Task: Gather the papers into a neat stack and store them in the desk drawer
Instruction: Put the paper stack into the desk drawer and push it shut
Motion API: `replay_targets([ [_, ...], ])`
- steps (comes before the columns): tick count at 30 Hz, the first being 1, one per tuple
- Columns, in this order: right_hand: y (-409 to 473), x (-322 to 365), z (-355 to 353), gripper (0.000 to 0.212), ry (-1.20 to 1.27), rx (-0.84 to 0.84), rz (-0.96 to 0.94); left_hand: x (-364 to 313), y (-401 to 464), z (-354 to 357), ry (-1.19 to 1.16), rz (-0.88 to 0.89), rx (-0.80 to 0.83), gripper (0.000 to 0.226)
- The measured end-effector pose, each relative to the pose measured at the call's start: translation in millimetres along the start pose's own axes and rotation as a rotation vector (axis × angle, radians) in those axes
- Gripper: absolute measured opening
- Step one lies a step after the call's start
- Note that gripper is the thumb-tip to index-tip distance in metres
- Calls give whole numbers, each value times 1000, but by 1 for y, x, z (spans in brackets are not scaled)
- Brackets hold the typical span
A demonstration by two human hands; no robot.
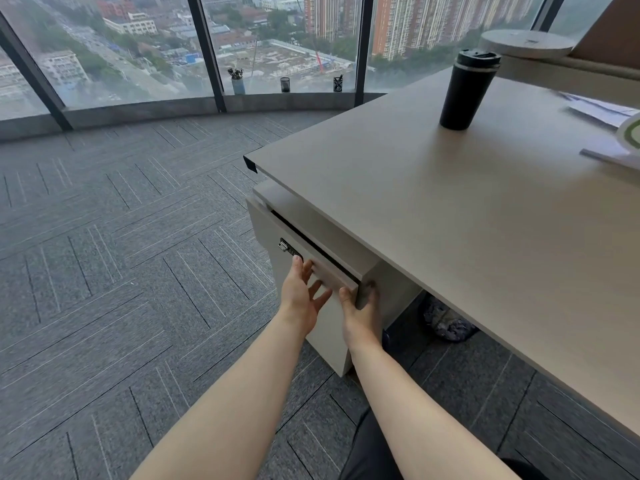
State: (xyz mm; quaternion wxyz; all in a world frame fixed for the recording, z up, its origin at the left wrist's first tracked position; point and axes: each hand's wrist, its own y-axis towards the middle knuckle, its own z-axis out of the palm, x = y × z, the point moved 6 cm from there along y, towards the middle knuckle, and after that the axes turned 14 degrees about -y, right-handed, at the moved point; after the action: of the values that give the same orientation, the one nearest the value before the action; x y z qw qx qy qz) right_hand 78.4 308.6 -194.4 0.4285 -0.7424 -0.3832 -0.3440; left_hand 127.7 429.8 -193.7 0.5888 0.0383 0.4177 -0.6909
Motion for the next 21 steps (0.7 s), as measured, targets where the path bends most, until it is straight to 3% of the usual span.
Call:
replay_targets([
  [21, 27, -7, -9, 60, 127, -30, 37, 12, 16, 24, -92, -28, 3, 63],
])
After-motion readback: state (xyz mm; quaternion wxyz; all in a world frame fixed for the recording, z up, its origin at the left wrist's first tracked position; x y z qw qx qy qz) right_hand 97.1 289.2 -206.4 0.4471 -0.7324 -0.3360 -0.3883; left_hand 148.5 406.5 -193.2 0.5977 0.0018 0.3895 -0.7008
